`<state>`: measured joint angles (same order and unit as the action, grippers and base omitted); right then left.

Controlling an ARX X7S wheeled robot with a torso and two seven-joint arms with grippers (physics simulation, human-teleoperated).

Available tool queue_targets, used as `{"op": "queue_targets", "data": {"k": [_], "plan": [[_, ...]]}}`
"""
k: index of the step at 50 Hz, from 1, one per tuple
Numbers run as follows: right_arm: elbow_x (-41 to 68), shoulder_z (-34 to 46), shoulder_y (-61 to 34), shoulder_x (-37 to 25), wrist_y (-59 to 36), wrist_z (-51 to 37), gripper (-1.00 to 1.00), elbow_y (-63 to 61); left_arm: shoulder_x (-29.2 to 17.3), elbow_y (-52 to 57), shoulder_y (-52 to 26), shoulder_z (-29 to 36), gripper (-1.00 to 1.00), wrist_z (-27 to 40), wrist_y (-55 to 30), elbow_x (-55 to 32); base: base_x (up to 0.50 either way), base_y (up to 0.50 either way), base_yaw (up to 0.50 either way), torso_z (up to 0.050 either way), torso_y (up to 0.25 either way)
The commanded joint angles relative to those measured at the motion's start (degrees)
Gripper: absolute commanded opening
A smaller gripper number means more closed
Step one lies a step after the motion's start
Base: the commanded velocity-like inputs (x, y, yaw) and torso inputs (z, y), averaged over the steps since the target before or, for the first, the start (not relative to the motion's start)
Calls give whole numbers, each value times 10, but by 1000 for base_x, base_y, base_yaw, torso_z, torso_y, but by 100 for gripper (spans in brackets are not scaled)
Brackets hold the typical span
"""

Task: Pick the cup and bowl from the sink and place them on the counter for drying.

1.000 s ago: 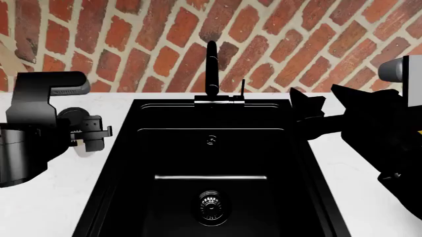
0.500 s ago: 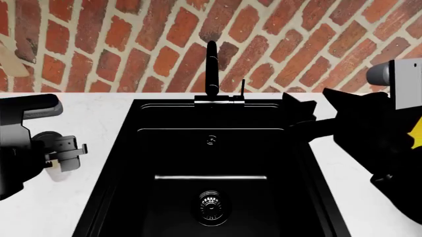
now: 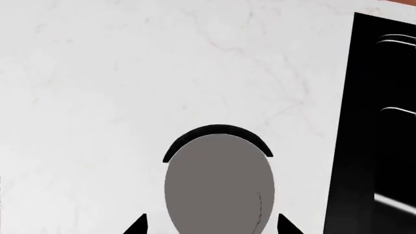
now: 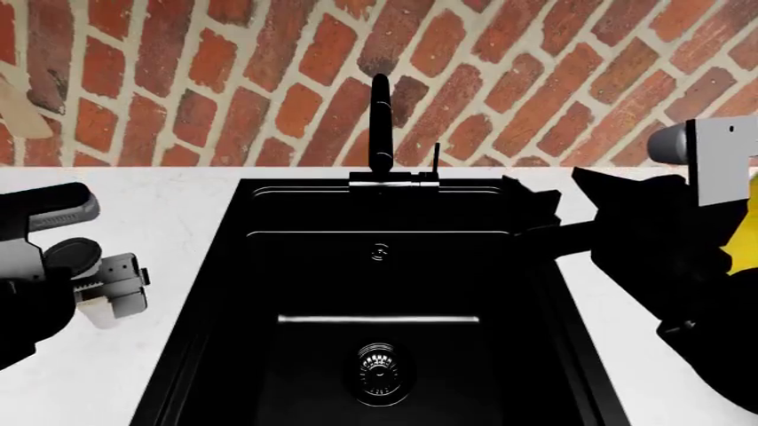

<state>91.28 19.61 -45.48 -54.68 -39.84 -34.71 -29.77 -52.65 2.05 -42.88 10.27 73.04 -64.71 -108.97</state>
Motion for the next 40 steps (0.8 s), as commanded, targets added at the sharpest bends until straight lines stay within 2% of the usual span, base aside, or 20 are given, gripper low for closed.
{"op": "queue_targets", "data": {"k": [1, 7, 18, 26, 40], "plan": [[0, -1, 7, 0, 4, 2, 100, -3, 1, -1, -11, 10, 100, 15, 3, 3, 0, 0, 0, 0, 0], [2, -3, 5, -1, 4, 2, 100, -4, 5, 0, -55, 18, 100, 34, -3, -15, 0, 0, 0, 0, 0], [1, -2, 1, 0, 3, 6, 100, -2, 10, 13, -71, 27, 100, 50, -3, -34, 0, 0, 0, 0, 0], [0, -3, 6, -2, 5, 8, 100, -3, -3, 41, -71, 22, 100, 79, 7, -67, 0, 0, 0, 0, 0], [1, -5, 5, -3, 7, 4, 100, -6, -13, 51, -137, 35, 100, 98, -2, -91, 0, 0, 0, 0, 0]]}}
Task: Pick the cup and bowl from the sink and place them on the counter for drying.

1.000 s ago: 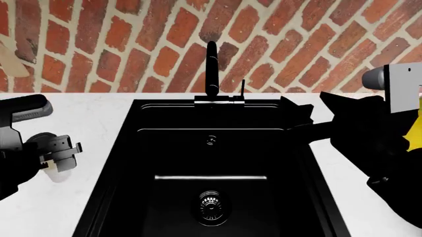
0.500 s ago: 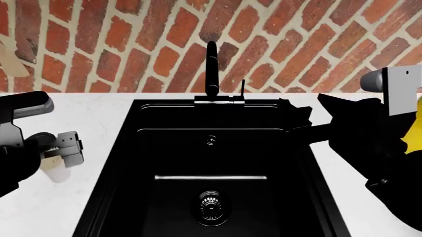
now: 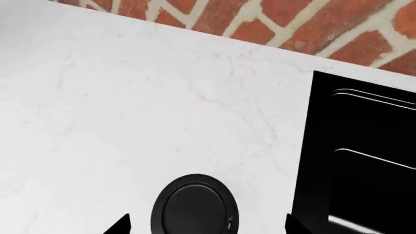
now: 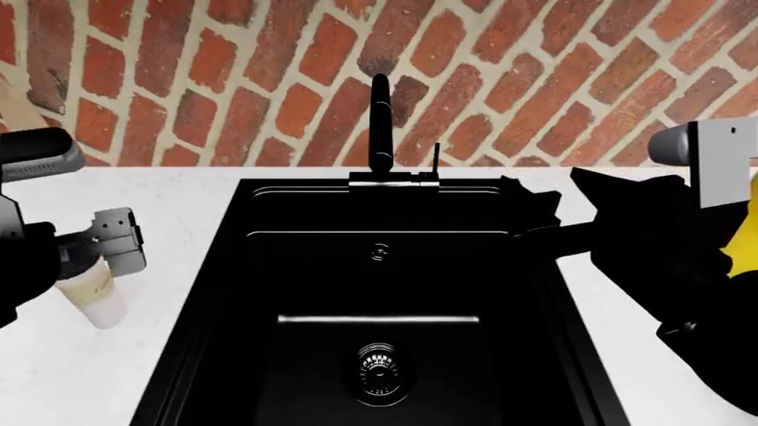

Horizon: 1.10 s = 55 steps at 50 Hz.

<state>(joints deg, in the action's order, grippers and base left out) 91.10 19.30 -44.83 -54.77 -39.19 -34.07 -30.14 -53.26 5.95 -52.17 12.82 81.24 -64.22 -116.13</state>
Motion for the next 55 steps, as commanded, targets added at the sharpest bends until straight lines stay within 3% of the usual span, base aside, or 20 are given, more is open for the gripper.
{"op": "queue_targets", "data": {"k": [1, 10, 12, 20, 23, 25, 28, 36, 38, 55], "plan": [[4, -1, -5, -2, -2, -4, 100, -2, -8, 11, -54, 12, 100, 20, -8, -25, 0, 0, 0, 0, 0], [6, -1, -15, 1, -5, -4, 100, 2, 15, 20, -122, 43, 100, 14, -39, -22, 0, 0, 0, 0, 0], [6, 1, -22, 3, -7, -5, 100, 3, 25, 41, -145, 44, 100, -48, -74, 59, 0, 0, 0, 0, 0], [3, 8, -44, 10, -17, -11, 100, 12, 65, 68, -139, 22, 100, -198, -64, 153, 0, 0, 0, 0, 0], [5, 9, -53, 14, -20, -15, 100, 18, 76, 105, -157, 46, 100, -293, -73, 243, 0, 0, 0, 0, 0], [3, 12, -63, 18, -24, -23, 100, 24, 93, 94, -152, 40, 100, -301, -59, 223, 0, 0, 0, 0, 0], [0, 26, -87, 20, -46, -37, 100, 34, 94, 126, -162, 53, 100, -355, -54, 284, 0, 0, 0, 0, 0], [15, 36, -147, 43, -67, -53, 100, 84, 107, 113, -173, 61, 100, -376, -50, 291, 0, 0, 0, 0, 0], [8, 45, -170, 53, -77, -48, 100, 99, 125, 89, -172, 66, 100, -345, -51, 276, 0, 0, 0, 0, 0], [-66, 96, -293, 107, -126, 16, 100, 206, 174, 30, -222, 92, 100, -339, -50, 287, 0, 0, 0, 0, 0]]}}
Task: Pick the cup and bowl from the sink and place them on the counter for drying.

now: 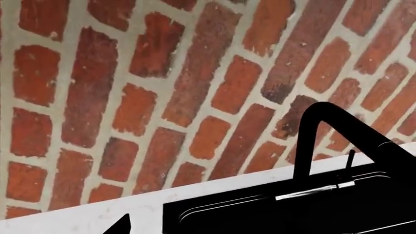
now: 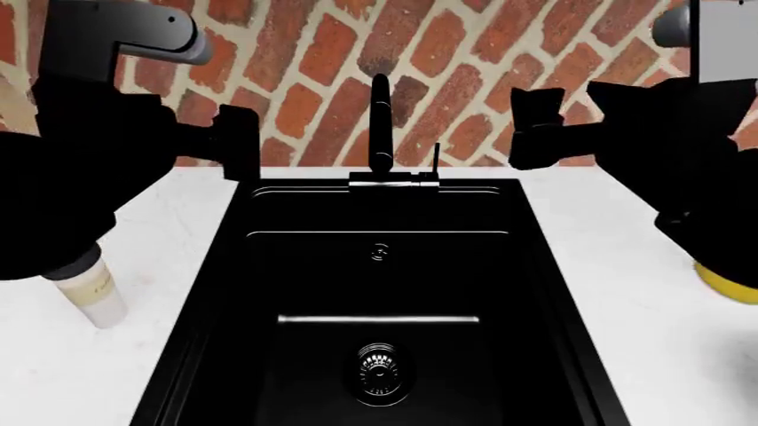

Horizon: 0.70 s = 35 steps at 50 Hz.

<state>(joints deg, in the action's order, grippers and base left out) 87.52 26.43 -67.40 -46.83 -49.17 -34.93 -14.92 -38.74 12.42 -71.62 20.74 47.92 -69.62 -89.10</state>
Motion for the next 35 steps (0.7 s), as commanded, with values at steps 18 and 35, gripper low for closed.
{"op": "queue_targets", "data": {"k": [18, 35], "plan": [[-45, 43, -152, 44, -62, 52, 100, 102, 56, -119, -130, 50, 100, -79, -4, 70, 0, 0, 0, 0, 0], [-91, 62, -246, 76, -70, 101, 100, 178, 82, -185, -223, 85, 100, -139, -10, 114, 0, 0, 0, 0, 0]]}}
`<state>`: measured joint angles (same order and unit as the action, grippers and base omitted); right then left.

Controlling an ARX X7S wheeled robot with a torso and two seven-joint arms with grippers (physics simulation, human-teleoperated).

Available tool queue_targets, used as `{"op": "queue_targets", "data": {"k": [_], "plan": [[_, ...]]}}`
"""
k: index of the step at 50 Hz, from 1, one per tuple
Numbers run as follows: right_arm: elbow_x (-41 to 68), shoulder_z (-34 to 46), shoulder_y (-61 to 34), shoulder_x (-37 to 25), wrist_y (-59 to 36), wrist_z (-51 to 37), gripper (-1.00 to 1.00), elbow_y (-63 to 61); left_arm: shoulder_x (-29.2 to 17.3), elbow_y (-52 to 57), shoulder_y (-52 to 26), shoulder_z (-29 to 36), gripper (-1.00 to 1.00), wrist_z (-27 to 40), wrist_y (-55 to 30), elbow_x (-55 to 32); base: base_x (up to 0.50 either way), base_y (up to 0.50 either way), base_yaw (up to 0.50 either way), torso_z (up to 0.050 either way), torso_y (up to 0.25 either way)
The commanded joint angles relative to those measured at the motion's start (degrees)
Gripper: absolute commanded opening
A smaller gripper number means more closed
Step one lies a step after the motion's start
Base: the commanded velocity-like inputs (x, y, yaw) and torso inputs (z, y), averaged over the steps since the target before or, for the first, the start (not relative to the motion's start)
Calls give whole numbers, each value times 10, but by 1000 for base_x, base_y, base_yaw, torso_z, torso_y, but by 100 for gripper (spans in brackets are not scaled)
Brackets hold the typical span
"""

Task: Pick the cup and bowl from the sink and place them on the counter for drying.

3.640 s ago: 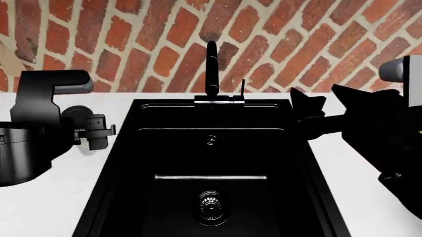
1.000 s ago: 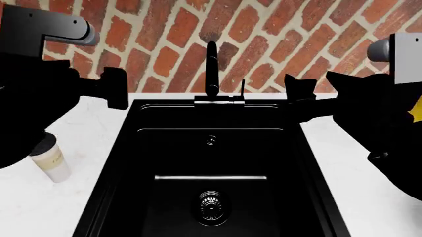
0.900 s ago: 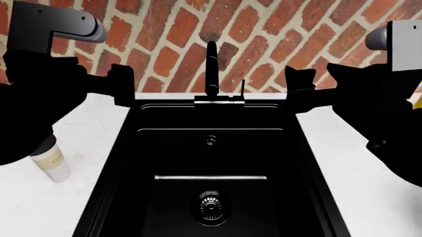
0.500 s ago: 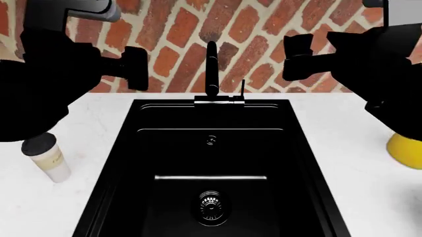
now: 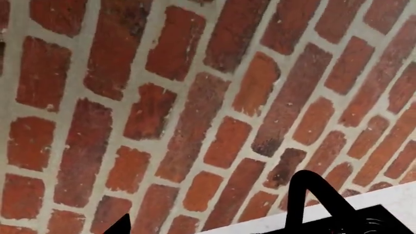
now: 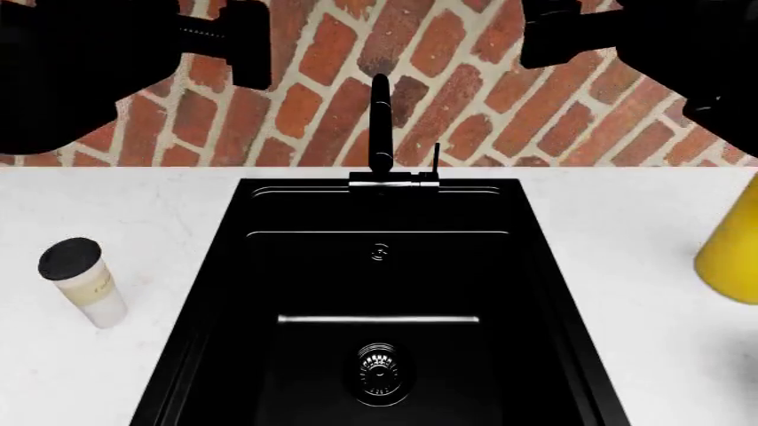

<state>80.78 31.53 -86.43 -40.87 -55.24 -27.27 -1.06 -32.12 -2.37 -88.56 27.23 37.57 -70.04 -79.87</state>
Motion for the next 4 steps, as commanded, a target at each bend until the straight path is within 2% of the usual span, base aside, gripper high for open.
{"op": "queue_targets", "data": {"k": [1, 4], "plan": [[-23, 11, -58, 18, -11, 25, 100, 40, 16, -37, -53, 20, 100, -36, -4, 23, 0, 0, 0, 0, 0], [-31, 16, -76, 22, -15, 30, 100, 48, 17, -38, -51, 22, 100, -40, -2, 24, 0, 0, 0, 0, 0]]}}
